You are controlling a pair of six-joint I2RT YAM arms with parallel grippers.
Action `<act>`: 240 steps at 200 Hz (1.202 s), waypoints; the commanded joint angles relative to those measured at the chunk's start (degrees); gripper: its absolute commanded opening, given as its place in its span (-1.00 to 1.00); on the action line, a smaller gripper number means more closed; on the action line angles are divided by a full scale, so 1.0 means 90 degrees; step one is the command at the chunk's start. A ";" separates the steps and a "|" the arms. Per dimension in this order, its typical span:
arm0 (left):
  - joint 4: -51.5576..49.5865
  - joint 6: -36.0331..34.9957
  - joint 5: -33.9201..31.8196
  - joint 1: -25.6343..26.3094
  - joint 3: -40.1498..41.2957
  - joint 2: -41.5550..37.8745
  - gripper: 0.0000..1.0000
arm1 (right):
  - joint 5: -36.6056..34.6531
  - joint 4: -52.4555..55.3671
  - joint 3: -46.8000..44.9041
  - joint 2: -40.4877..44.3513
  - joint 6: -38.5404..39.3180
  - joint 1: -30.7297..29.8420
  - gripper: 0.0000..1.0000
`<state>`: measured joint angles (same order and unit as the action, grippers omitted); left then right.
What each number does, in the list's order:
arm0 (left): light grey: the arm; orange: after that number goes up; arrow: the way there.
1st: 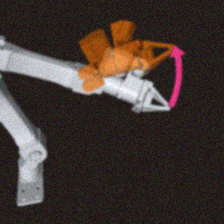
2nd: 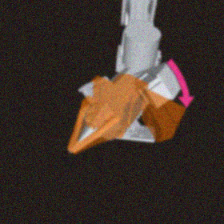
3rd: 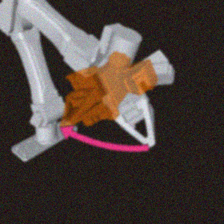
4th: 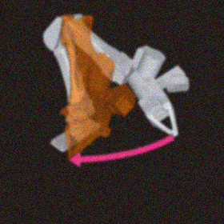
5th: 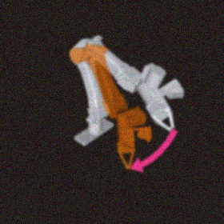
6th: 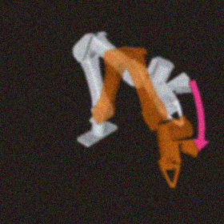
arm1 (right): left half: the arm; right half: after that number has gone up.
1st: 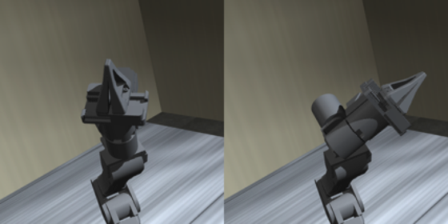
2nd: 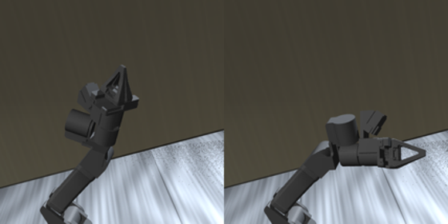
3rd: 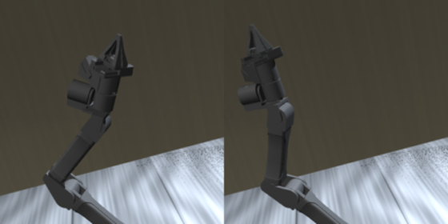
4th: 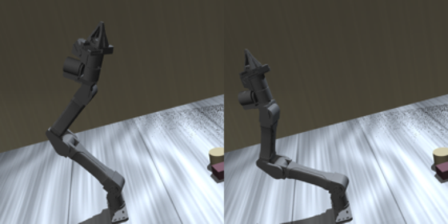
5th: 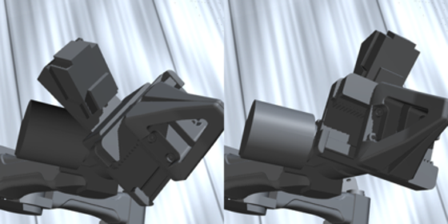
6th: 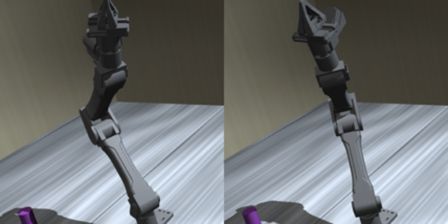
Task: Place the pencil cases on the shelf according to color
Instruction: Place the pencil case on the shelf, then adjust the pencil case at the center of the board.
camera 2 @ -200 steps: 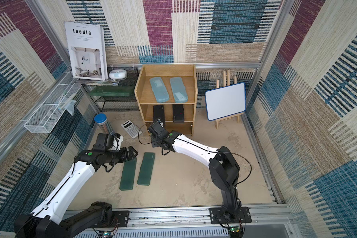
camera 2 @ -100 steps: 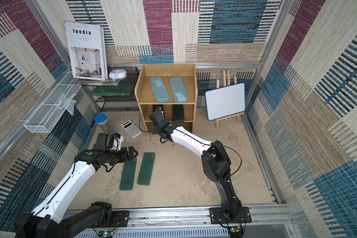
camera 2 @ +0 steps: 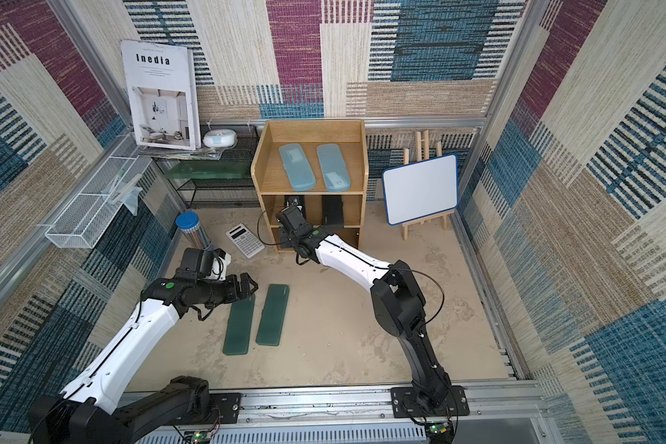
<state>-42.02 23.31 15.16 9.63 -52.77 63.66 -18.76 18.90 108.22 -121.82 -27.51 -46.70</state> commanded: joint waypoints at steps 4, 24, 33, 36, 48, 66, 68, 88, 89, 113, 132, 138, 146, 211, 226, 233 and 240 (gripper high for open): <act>0.0040 -0.0093 0.0214 0.0001 0.0007 0.0093 0.99 | 0.0144 -0.0140 -0.0244 0.0264 -0.0010 -0.0071 -0.35; 0.0038 -0.0120 0.0281 0.0037 -0.0013 0.0162 0.99 | 0.0045 -0.0306 -0.0805 0.0690 -0.0062 -0.0186 -0.26; 0.0041 -0.0136 0.0228 0.0102 -0.0014 0.0161 0.99 | -0.0020 -0.0310 -0.1029 0.0884 -0.0070 -0.0235 -0.21; 0.0040 -0.0135 0.0200 0.0131 -0.0007 0.0160 0.99 | -0.0043 -0.0311 -0.1094 0.0949 -0.0077 -0.0252 -0.19; 0.0008 -0.0109 0.0039 0.0255 -0.0011 0.0139 0.99 | -0.0073 -0.0346 -0.1445 0.1234 -0.0122 -0.0339 -0.09; -0.0097 0.0137 -0.0111 0.0444 0.0035 0.0072 0.99 | -0.0087 -0.0464 -0.2050 0.1672 -0.0148 -0.0543 0.08; -0.0111 0.0182 -0.0109 0.0456 0.0049 0.0055 0.99 | -0.0091 -0.0468 -0.2114 0.1717 -0.0154 -0.0573 0.10; -0.0114 0.0594 -0.0274 0.0746 0.0194 -0.0125 0.99 | -0.0198 -0.0544 -0.2855 0.2192 -0.0266 -0.0839 0.30; -0.0115 0.0604 -0.0286 0.0771 0.0202 -0.0137 0.99 | -0.0194 -0.0550 -0.2894 0.2214 -0.0270 -0.0847 0.31; -0.0120 0.0883 -0.0726 0.1231 0.0294 -0.0223 1.00 | -0.0255 -0.0658 -0.3821 0.2790 -0.0503 -0.1108 0.54; -0.0117 0.1124 -0.0966 0.1547 0.0356 -0.0077 0.99 | -0.0240 -0.0774 -0.4489 0.3251 -0.0638 -0.1271 0.64; -0.0116 0.1189 -0.1046 0.1656 0.0366 0.0011 0.99 | -0.0248 -0.0812 -0.4694 0.3385 -0.0668 -0.1320 0.67; -0.0109 0.1249 -0.1150 0.1793 0.0355 0.0144 0.99 | -0.0276 -0.0853 -0.4964 0.3545 -0.0733 -0.1384 0.70; 0.0570 0.1643 -0.1480 0.2608 0.0591 0.1308 0.98 | -0.0888 -0.0677 -0.6454 0.4534 -0.1565 -0.1655 0.79; 0.0629 0.1682 -0.1613 0.2686 0.0675 0.1472 0.97 | -0.0996 -0.0691 -0.6750 0.4887 -0.1649 -0.1667 0.79; 0.0654 0.1682 -0.1670 0.2722 0.0698 0.1524 0.97 | -0.1049 -0.0697 -0.6869 0.5055 -0.1685 -0.1667 0.79; 0.0673 0.1673 -0.1705 0.2751 0.0712 0.1589 0.97 | -0.1111 -0.0681 -0.6994 0.5206 -0.1716 -0.1672 0.79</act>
<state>-37.80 37.34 2.61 33.65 -46.81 76.60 -25.39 12.62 47.88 -78.39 -40.27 -61.67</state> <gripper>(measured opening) 0.986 0.895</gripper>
